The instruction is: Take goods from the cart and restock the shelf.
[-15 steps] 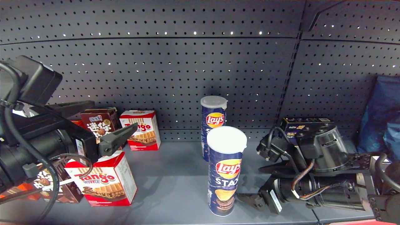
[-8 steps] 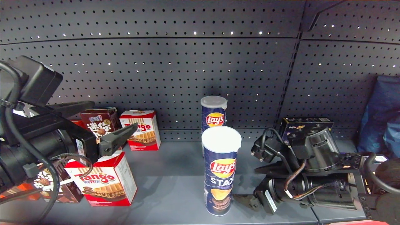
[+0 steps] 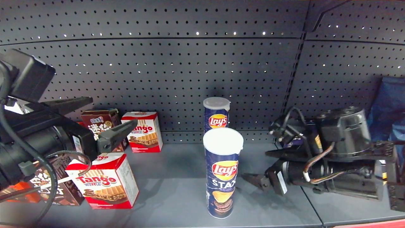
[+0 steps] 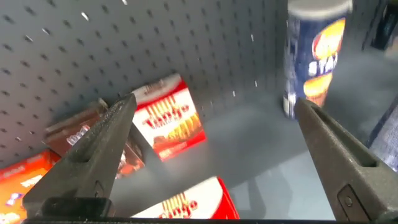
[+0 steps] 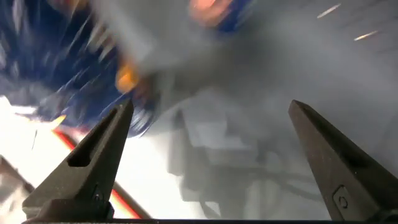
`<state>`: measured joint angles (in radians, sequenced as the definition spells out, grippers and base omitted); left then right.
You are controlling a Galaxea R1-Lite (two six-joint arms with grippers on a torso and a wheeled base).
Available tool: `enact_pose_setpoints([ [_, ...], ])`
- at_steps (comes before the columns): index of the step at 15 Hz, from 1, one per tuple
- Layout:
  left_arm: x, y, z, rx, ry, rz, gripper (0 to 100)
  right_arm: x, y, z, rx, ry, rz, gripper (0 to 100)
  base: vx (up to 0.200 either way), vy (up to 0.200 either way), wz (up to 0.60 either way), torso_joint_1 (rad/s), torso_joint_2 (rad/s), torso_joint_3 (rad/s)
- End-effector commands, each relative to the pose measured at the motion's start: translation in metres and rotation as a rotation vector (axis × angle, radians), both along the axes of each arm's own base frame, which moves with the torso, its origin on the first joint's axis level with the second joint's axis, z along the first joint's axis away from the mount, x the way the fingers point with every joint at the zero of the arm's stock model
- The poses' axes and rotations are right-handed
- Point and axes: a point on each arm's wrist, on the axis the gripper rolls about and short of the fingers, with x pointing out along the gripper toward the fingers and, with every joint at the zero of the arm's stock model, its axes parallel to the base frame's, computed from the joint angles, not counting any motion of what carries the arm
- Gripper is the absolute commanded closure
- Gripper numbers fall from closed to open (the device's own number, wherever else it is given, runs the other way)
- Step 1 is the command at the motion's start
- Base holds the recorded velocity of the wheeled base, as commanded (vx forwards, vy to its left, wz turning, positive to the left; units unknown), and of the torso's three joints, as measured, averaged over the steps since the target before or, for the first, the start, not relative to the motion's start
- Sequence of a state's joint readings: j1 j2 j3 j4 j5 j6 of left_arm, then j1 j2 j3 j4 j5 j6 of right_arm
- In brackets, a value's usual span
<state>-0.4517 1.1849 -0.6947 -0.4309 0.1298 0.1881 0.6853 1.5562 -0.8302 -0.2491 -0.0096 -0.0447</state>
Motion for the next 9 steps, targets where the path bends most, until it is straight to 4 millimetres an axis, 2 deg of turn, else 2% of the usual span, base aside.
enact_pose_setpoints([
  [1,-0.002,0.009,0.007,-0.032,-0.052,0.041,0,-0.016,-0.04,0.048,0.111,-0.156,-0.107,0,0.0,0.0,0.0,0.0,0.0,0.0],
  [2,-0.002,0.015,0.009,-0.04,-0.07,0.07,0,-0.021,-0.051,0.056,0.129,-0.187,-0.135,0,0.0,0.0,0.0,0.0,0.0,0.0],
  [3,-0.006,0.024,0.012,-0.049,-0.095,0.116,0,-0.032,-0.069,0.068,0.155,-0.24,-0.193,0,0.0,0.0,0.0,0.0,0.0,0.0],
  [5,-0.026,0.041,0.014,-0.061,-0.139,0.182,0,-0.055,-0.106,0.076,0.181,-0.315,-0.314,0,0.0,0.0,0.0,0.0,0.0,0.0],
  [6,-0.035,0.045,0.009,-0.061,-0.142,0.193,0,-0.064,-0.117,0.074,0.184,-0.332,-0.357,0,0.0,0.0,0.0,0.0,0.0,0.0],
  [7,-0.054,0.051,-0.004,-0.062,-0.143,0.203,0,-0.085,-0.136,0.066,0.184,-0.359,-0.433,0,0.0,0.0,0.0,0.0,0.0,0.0],
  [8,-0.062,0.053,-0.011,-0.062,-0.143,0.205,0,-0.093,-0.142,0.06,0.18,-0.365,-0.463,0,0.0,0.0,0.0,0.0,0.0,0.0],
  [9,-0.085,0.059,-0.031,-0.055,-0.148,0.21,0,-0.117,-0.152,0.045,0.183,-0.385,-0.523,0,0.0,0.0,0.0,0.0,0.0,0.0],
])
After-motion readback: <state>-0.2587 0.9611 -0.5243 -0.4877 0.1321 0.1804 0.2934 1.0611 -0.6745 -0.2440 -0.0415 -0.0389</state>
